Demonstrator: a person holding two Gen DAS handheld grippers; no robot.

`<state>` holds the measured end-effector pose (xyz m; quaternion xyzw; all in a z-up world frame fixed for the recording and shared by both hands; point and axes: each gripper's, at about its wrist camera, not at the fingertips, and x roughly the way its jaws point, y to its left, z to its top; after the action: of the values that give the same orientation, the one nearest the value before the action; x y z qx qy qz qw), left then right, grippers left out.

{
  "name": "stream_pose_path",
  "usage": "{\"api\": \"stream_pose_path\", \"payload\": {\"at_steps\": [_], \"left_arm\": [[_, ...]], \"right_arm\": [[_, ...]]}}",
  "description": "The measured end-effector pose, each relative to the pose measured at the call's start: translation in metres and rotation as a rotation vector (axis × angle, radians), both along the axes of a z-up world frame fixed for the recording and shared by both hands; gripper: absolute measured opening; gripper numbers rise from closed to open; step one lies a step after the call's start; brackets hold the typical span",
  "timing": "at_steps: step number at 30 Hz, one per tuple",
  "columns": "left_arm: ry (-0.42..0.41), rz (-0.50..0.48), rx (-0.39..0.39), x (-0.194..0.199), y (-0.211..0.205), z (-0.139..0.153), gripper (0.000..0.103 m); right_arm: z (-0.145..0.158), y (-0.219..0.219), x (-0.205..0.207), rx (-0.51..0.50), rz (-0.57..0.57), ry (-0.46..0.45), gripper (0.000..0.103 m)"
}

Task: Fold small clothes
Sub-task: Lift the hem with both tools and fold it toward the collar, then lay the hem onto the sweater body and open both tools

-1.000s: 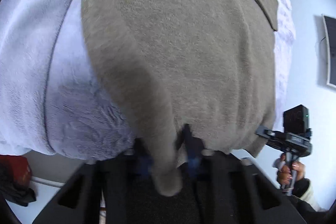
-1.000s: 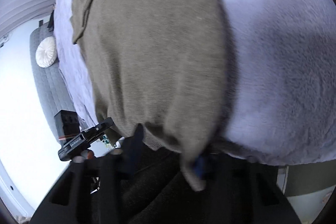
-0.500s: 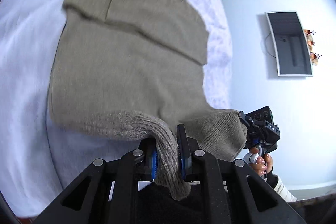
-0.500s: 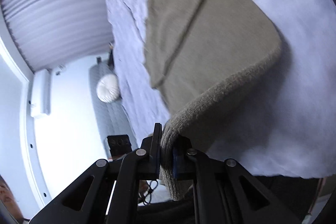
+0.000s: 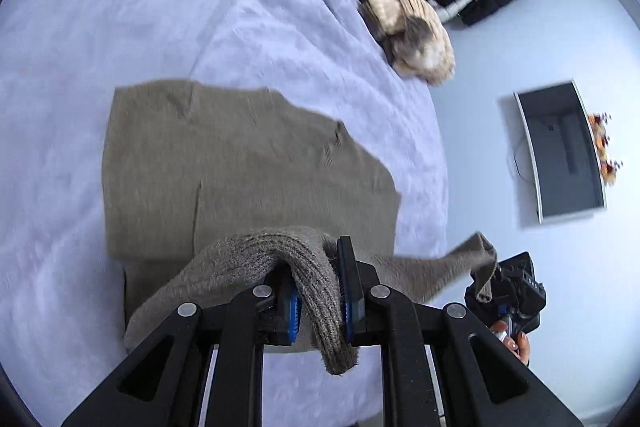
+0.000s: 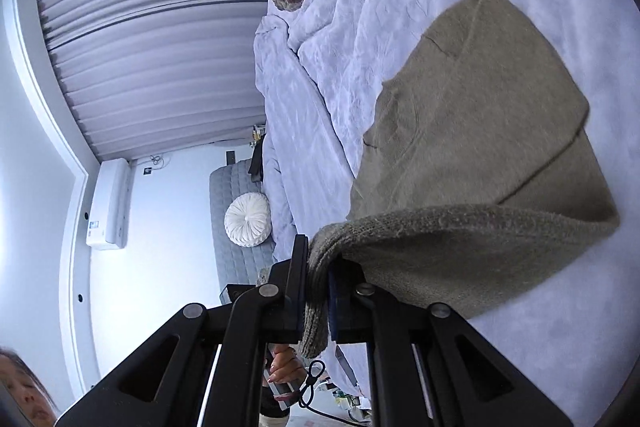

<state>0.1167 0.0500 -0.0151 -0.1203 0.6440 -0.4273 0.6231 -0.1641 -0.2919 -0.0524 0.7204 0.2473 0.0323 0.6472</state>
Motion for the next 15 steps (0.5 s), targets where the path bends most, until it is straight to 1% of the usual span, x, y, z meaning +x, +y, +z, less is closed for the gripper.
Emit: {"api": "stream_pose_path", "payload": {"at_steps": [2, 4, 7, 9, 10, 11, 12, 13, 14, 15], "left_arm": [[-0.030, 0.018, 0.042, 0.013, -0.017, -0.008, 0.017], [-0.035, 0.035, 0.097, 0.026, -0.027, -0.022, 0.017], [-0.066, 0.040, 0.184, 0.035, -0.048, -0.046, 0.017], [-0.092, 0.057, 0.226, 0.040, -0.057, -0.056, 0.017], [-0.092, 0.059, 0.244, 0.046, -0.060, -0.062, 0.020], [-0.091, 0.061, 0.268, 0.049, -0.063, -0.066, 0.025], [-0.093, 0.068, 0.303, 0.052, -0.063, -0.070, 0.049], [-0.113, 0.089, 0.330, 0.056, -0.061, -0.070, 0.071], [-0.142, 0.114, 0.329, 0.059, -0.058, -0.067, 0.073], [-0.159, 0.123, 0.311, 0.060, -0.056, -0.063, 0.073]], "right_arm": [[-0.007, -0.021, 0.015, 0.004, 0.004, 0.026, 0.009], [-0.020, -0.038, 0.030, 0.014, 0.000, 0.068, 0.009], [-0.053, -0.058, 0.055, 0.049, -0.009, 0.159, 0.009], [-0.071, -0.065, 0.068, 0.051, -0.001, 0.198, 0.009], [-0.079, -0.068, 0.073, 0.055, -0.004, 0.215, 0.009], [-0.086, -0.070, 0.076, 0.065, -0.014, 0.226, 0.009], [-0.091, -0.072, 0.077, 0.075, -0.026, 0.232, 0.009], [-0.097, -0.075, 0.082, 0.087, -0.042, 0.237, 0.010], [-0.100, -0.076, 0.081, 0.099, -0.057, 0.238, 0.013], [-0.103, -0.076, 0.081, 0.107, -0.067, 0.241, 0.013]]}}
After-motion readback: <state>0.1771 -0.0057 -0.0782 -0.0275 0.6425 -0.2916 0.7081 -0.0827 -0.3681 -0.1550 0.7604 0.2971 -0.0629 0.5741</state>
